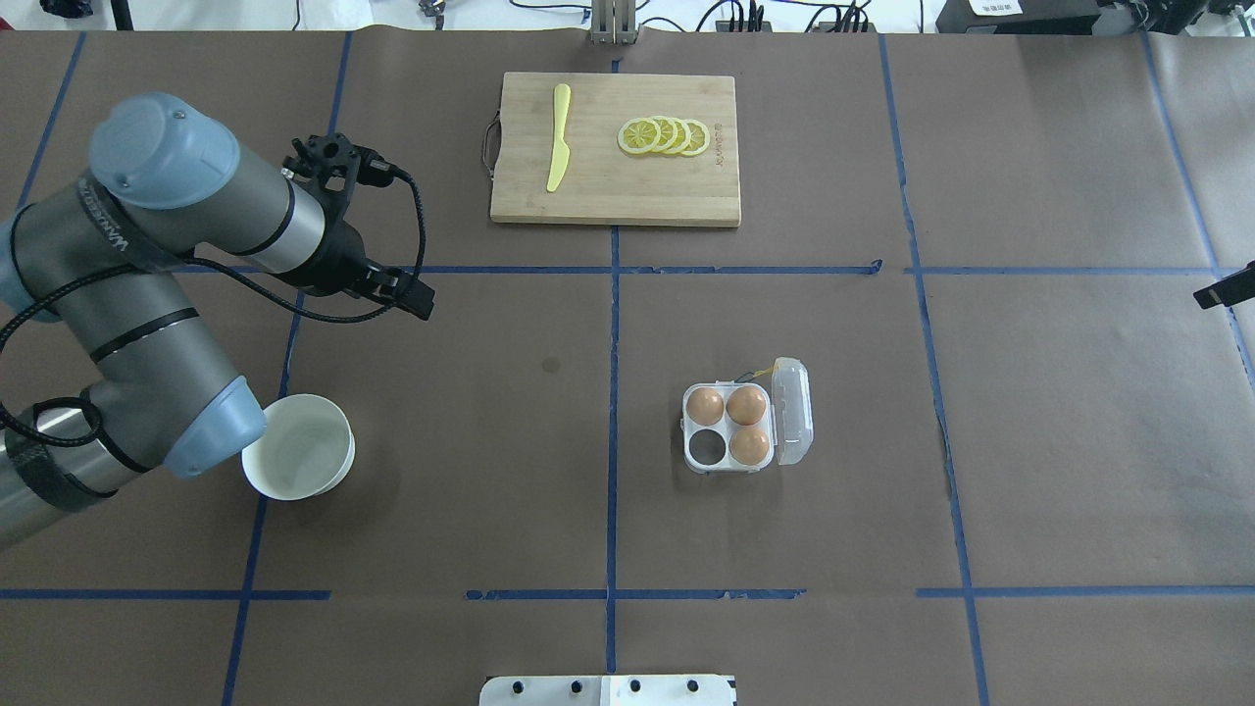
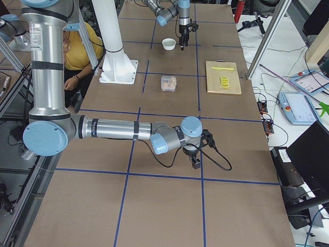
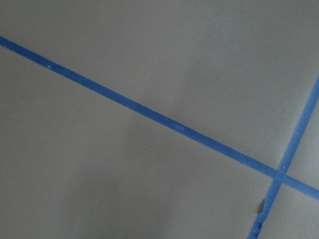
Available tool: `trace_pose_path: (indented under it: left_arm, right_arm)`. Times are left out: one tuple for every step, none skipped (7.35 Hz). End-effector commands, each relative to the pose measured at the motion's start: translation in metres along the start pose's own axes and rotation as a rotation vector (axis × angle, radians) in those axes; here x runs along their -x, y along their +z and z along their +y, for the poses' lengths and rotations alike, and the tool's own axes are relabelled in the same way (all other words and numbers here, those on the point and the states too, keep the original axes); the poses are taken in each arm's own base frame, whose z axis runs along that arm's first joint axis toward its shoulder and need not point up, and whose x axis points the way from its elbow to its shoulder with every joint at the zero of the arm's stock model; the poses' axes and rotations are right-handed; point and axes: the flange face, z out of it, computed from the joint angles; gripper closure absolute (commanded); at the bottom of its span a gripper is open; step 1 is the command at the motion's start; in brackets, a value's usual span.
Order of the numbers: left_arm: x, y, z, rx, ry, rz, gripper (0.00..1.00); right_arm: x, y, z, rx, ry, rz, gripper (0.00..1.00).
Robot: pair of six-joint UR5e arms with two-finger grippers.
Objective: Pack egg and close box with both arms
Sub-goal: 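Withdraw the left gripper from the carton while the right arm moves toward it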
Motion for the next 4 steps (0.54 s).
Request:
trace_pose_path:
  left_arm:
    - [0.044,-0.014,-0.001,0.046,-0.037,0.002,0.07]
    - [0.078,-0.025,0.007,0.045,-0.061,-0.016,0.06]
    - [0.103,-0.040,0.005,0.040,-0.021,-0.011,0.05]
    - [0.127,-0.057,0.003,0.045,-0.041,0.008,0.05]
  right_arm:
    - [0.080,0.000,-0.018,-0.005,0.103,-0.060,0.00]
    - [0.120,0.003,-0.023,0.002,0.150,-0.083,0.00]
    - [0.163,0.000,-0.026,0.006,0.189,-0.116,0.00]
    - [0.204,0.003,-0.024,0.018,0.227,-0.137,0.00]
